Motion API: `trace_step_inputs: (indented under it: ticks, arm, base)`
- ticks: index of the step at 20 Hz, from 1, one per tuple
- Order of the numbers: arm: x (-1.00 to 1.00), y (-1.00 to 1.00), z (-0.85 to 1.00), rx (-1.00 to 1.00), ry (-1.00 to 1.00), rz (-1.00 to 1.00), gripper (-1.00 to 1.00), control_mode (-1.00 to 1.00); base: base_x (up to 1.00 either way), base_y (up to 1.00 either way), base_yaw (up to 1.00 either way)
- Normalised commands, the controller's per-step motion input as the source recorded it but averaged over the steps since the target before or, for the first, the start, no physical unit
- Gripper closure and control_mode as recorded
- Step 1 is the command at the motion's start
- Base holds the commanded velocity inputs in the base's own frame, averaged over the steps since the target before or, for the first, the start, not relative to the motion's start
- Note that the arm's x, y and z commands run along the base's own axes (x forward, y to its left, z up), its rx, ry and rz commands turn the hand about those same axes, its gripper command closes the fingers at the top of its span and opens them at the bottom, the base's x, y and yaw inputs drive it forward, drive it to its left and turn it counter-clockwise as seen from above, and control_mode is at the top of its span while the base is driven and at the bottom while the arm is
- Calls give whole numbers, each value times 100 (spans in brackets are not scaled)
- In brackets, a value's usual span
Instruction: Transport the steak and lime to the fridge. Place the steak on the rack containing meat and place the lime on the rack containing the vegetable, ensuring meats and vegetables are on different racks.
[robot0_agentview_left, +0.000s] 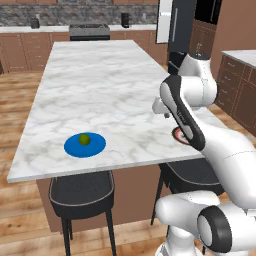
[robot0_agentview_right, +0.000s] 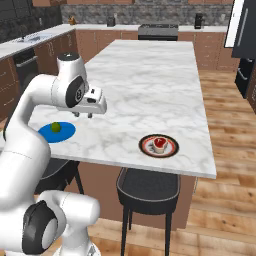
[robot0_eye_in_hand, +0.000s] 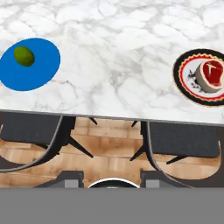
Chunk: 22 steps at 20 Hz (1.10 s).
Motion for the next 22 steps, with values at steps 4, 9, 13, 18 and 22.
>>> trace_step_inputs:
  ticks: [4, 9, 13, 18, 22]
  arm:
    - [-41, 0, 0, 0, -2, 0, -100, -100]
    - [-75, -7, -6, -4, -4, -1, -100, -100]
    - [-13, -58, -19, -17, -3, -4, -100, -100]
    - [-1, -86, -8, 3, 0, -3, -100, -100]
    - [2, -81, -21, 10, 9, 0, -100, -100]
  base:
    - [0, 0, 0]
    - [0, 0, 0]
    - [0, 0, 0]
    - [0, 0, 0]
    - [0, 0, 0]
